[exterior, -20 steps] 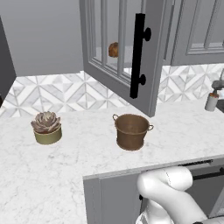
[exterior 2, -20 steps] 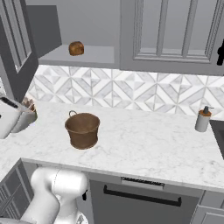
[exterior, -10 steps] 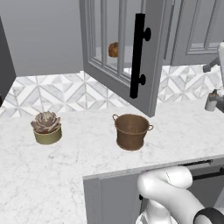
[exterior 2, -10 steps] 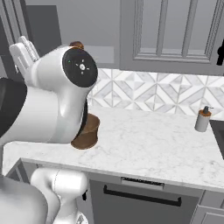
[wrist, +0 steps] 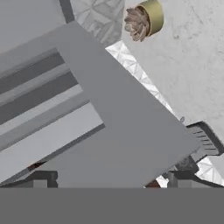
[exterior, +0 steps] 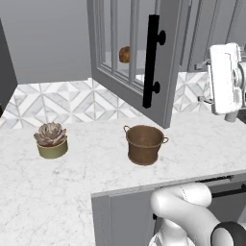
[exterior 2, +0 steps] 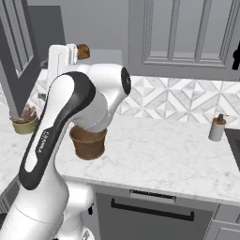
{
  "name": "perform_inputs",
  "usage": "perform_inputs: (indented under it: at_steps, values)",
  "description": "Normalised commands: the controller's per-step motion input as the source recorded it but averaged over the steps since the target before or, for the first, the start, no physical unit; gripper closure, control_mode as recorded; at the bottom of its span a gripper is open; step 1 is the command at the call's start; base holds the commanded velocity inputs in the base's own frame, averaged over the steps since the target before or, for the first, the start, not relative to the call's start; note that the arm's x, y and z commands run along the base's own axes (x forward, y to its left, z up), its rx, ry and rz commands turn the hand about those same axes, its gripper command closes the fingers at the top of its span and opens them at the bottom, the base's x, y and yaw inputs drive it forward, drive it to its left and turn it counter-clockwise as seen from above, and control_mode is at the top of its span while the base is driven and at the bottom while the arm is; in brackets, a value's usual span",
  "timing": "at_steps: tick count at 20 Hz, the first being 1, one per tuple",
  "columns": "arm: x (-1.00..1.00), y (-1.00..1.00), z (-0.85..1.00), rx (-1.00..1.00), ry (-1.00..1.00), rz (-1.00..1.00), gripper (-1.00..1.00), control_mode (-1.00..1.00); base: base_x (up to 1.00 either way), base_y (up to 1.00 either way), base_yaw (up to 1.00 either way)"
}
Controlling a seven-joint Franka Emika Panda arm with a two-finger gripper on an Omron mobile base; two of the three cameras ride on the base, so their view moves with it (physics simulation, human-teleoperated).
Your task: Open the cabinet, pick up the bread from the cabinet and place it in the basket. Then move the basket to the dining counter.
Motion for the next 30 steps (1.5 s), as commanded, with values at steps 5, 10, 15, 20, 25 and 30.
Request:
perform_inputs:
  at_steps: [5,10,15,20,25,30]
  values:
    - [0.11,0.88,-0.19,0.17,0.11,0.08,-1.00,-1.00,0.00,0.00,0.00]
    - [0.00,1.00,0.00,-0.03,0.00,0.09,-1.00,-1.00,0.00,0.00,0.00]
    - [0.00,1.00,0.00,-0.06,0.00,0.11,-1.00,-1.00,0.00,0.00,0.00]
    - [0.00,0.94,0.00,-0.04,0.00,0.11,-1.00,-1.00,0.00,0.00,0.00]
    - [0.00,0.16,-0.01,0.00,0.00,0.08,-1.00,-1.00,0.00,0.00,0.00]
    - [0.21,-0.84,-0.27,0.09,0.04,0.02,-1.00,-1.00,0.00,0.00,0.00]
